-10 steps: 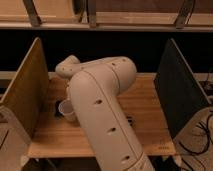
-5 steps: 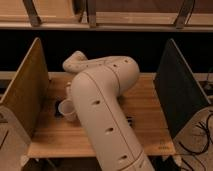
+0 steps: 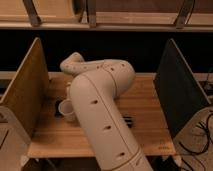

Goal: Drag the ceramic bowl in a circle

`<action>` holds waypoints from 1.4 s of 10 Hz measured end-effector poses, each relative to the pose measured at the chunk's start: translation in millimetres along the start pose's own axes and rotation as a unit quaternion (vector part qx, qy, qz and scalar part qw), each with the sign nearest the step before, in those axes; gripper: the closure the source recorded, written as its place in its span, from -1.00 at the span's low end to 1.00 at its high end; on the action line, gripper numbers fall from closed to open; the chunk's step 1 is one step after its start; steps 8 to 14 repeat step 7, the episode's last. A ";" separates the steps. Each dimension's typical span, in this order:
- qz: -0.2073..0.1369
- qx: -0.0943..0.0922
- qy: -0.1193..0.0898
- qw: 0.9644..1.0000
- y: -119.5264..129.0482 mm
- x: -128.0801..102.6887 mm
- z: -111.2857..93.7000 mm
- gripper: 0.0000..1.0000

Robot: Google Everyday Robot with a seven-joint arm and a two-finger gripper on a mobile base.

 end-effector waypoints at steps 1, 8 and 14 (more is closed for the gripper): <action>-0.010 -0.005 -0.005 1.000 7.7 -4.8 -0.2 -0.13; -0.001 -0.018 -0.004 1.000 14.2 8.0 8.3 -0.60; -0.001 -0.018 -0.004 1.000 14.2 8.0 8.3 -0.60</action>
